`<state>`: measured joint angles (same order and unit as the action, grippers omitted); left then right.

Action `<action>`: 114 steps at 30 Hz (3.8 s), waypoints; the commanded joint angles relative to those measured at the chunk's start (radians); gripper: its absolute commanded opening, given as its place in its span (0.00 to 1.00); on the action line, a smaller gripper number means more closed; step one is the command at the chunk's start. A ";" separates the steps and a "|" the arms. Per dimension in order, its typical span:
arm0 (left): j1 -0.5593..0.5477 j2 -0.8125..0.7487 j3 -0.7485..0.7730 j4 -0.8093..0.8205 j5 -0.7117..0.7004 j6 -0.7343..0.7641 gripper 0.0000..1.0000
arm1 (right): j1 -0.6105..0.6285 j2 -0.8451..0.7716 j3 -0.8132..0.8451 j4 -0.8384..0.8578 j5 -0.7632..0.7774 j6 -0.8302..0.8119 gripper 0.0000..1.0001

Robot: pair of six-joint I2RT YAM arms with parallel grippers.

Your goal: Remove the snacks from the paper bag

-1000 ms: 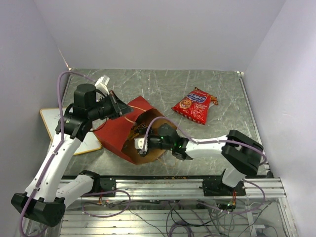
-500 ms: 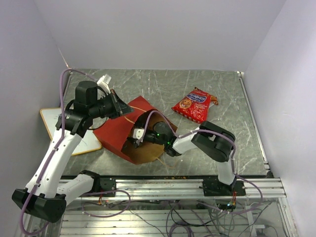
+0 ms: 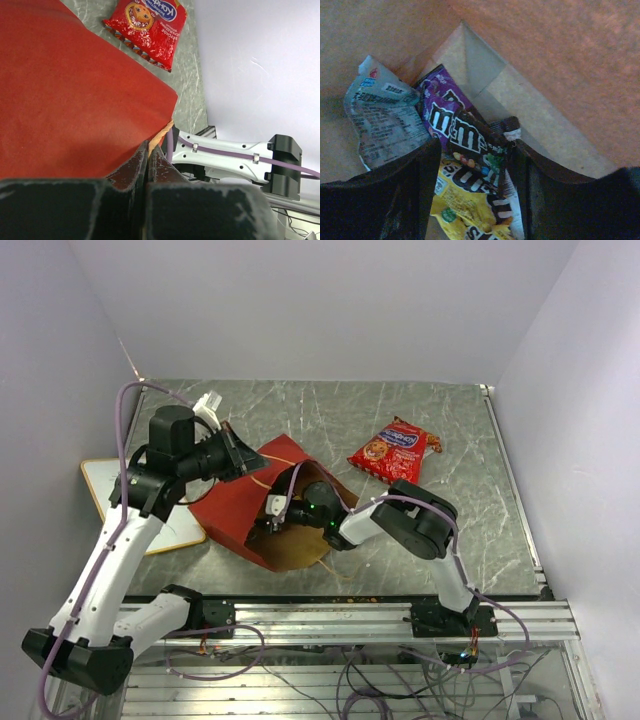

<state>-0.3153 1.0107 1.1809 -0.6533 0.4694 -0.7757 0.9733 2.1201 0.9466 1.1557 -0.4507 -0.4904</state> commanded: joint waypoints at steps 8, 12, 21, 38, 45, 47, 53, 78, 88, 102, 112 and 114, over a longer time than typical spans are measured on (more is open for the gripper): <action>-0.004 -0.033 0.027 -0.037 -0.082 -0.004 0.07 | -0.011 0.044 0.048 0.026 -0.023 0.073 0.10; -0.004 -0.024 0.027 -0.042 -0.092 0.005 0.07 | -0.010 -0.018 0.008 -0.006 -0.015 0.088 0.00; -0.003 -0.032 0.012 -0.014 -0.143 0.011 0.07 | 0.007 -0.293 -0.114 -0.281 0.182 0.100 0.00; -0.004 0.023 -0.012 -0.044 -0.188 -0.017 0.07 | 0.010 -0.889 -0.138 -1.123 0.340 0.449 0.00; -0.004 0.042 -0.028 -0.052 -0.174 0.006 0.07 | 0.010 -0.971 0.103 -1.563 0.381 0.443 0.00; -0.004 0.053 -0.029 -0.061 -0.166 0.025 0.07 | 0.010 -0.987 0.188 -1.675 0.434 0.444 0.00; -0.004 0.067 -0.046 -0.053 -0.141 0.027 0.07 | 0.010 -1.056 0.366 -1.859 0.584 0.484 0.00; -0.002 0.099 0.027 -0.128 -0.114 -0.001 0.07 | -0.118 -0.999 0.361 -2.140 1.122 1.272 0.00; -0.002 0.049 0.019 -0.116 -0.085 -0.020 0.07 | -0.350 -0.945 0.063 -1.830 0.708 1.213 0.00; -0.002 0.029 0.034 -0.129 -0.011 -0.035 0.07 | -0.590 -0.834 -0.097 -1.732 0.569 1.113 0.00; -0.002 -0.009 0.009 -0.050 0.032 -0.068 0.07 | -0.673 -0.903 -0.049 -1.913 0.723 1.121 0.57; -0.002 -0.017 0.009 -0.061 0.039 -0.100 0.07 | -0.672 -0.934 -0.017 -1.951 0.690 1.116 0.64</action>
<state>-0.3161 1.0191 1.1881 -0.7521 0.4679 -0.8257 0.3069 1.2640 0.8513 -0.6998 0.2062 0.6388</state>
